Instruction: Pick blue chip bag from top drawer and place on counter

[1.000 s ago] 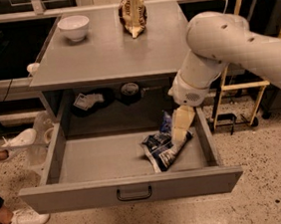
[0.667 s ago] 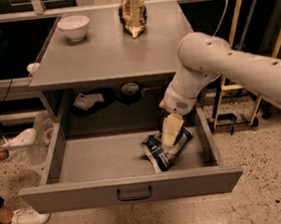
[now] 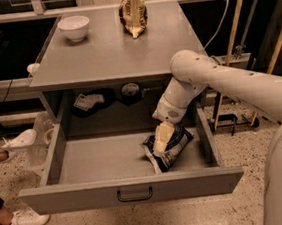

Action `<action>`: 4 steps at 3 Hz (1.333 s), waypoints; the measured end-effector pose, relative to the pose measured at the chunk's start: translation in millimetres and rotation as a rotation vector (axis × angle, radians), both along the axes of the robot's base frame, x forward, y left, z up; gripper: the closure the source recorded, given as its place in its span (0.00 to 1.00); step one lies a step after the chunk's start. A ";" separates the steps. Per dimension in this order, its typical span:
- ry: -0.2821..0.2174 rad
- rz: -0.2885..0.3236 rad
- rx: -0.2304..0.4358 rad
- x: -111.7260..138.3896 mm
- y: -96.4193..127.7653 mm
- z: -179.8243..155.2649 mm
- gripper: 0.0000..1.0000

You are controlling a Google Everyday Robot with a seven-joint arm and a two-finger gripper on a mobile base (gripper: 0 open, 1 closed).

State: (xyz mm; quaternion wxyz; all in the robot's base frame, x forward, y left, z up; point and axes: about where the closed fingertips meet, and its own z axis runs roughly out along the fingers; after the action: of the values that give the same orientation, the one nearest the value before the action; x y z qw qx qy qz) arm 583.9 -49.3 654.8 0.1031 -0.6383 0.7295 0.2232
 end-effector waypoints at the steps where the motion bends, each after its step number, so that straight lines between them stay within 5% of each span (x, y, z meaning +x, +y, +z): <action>1: -0.051 -0.094 -0.041 7.2 -27.0 12.2 0.00; 2: -0.112 -0.219 -0.060 15.7 -65.9 25.6 0.00; 3: -0.117 -0.227 -0.058 16.8 -67.5 26.1 0.00; 4: -0.061 -0.204 -0.048 8.9 -58.7 3.0 0.00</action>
Offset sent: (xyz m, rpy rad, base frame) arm 0.0276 -0.1224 0.0484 -0.0804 -0.2003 -0.3847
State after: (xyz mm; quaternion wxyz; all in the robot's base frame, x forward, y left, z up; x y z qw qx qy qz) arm 592.9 -108.1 657.8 0.1323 -0.5694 0.7923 0.1745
